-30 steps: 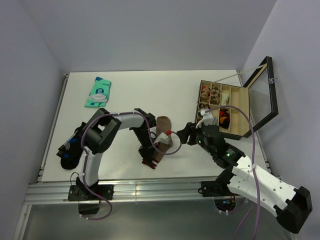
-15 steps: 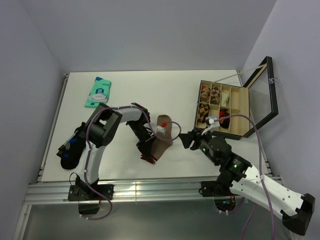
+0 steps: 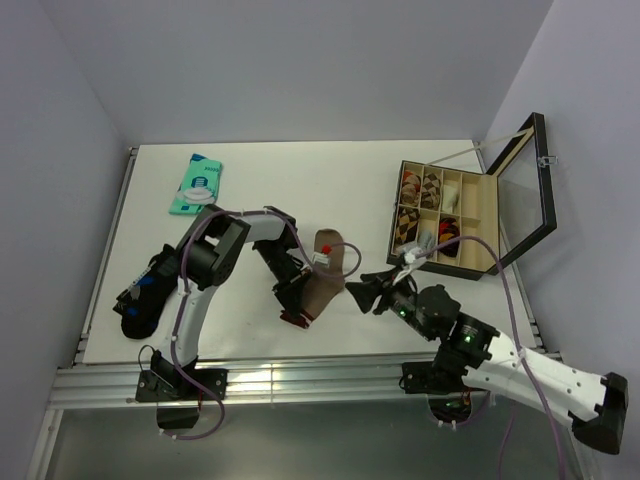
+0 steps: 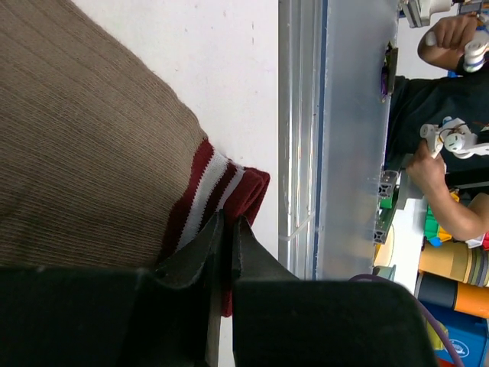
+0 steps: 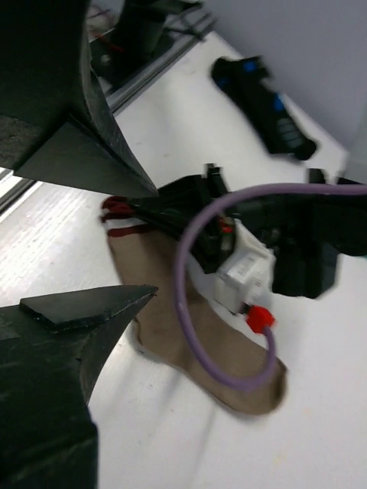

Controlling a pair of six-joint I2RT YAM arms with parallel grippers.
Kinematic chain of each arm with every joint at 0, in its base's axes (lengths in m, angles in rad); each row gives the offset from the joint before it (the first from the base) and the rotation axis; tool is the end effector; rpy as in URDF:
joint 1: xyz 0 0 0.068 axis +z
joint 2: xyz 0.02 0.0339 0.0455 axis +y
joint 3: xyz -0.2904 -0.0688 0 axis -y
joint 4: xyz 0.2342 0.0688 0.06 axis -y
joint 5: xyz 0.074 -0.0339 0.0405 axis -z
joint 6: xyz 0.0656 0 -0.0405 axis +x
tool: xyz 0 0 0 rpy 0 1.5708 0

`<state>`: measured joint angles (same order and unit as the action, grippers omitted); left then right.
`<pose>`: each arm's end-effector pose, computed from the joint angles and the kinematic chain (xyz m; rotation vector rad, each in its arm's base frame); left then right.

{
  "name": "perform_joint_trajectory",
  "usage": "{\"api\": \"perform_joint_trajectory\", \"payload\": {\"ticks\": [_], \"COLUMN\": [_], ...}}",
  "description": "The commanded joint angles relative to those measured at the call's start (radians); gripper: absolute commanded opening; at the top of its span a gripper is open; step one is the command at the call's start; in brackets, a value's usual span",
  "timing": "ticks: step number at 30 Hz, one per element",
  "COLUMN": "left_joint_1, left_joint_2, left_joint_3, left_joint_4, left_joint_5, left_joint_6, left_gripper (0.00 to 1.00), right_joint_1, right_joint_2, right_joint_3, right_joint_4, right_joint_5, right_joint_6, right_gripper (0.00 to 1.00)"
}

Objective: Roll the socks
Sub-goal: Roll the sock at the center of the board.

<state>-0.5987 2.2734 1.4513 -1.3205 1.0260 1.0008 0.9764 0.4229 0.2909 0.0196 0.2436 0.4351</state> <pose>0.2596 -0.2451 0.1136 -1.4479 -1.9624 1.4692 0.0871 0.1005 0.2459 -0.2823 1.7306 0.8478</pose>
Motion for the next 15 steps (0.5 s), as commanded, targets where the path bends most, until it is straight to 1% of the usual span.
{"api": "perform_joint_trajectory", "payload": {"ticks": [1, 4, 6, 7, 10, 15], "left_joint_1": [0.01, 0.011, 0.013, 0.014, 0.014, 0.014], "left_joint_2": [0.02, 0.035, 0.044, 0.049, 0.061, 0.066], "left_joint_3": [0.049, 0.067, 0.075, 0.081, 0.089, 0.093], "left_joint_4": [-0.036, -0.045, -0.048, -0.048, -0.048, -0.049], "left_joint_5": [0.042, 0.04, 0.04, 0.039, 0.036, 0.026], "left_joint_6": [0.009, 0.002, -0.001, -0.01, -0.021, -0.037], "left_gripper": [0.0, 0.0, 0.0, 0.0, 0.0, 0.0], "right_joint_1": [0.127, 0.249, 0.284, 0.306, 0.324, 0.337], "right_joint_2": [0.141, 0.29, 0.35, 0.408, 0.493, 0.695], "right_joint_3": [0.06, 0.122, 0.148, 0.151, 0.159, 0.191], "right_joint_4": [0.074, 0.06, 0.066, 0.089, 0.144, 0.22], "right_joint_5": [0.048, 0.123, 0.135, 0.129, 0.112, 0.088], "right_joint_6": [-0.093, -0.11, -0.116, -0.118, -0.119, -0.14], "right_gripper": [0.56, 0.57, 0.57, 0.57, 0.57, 0.58]}}
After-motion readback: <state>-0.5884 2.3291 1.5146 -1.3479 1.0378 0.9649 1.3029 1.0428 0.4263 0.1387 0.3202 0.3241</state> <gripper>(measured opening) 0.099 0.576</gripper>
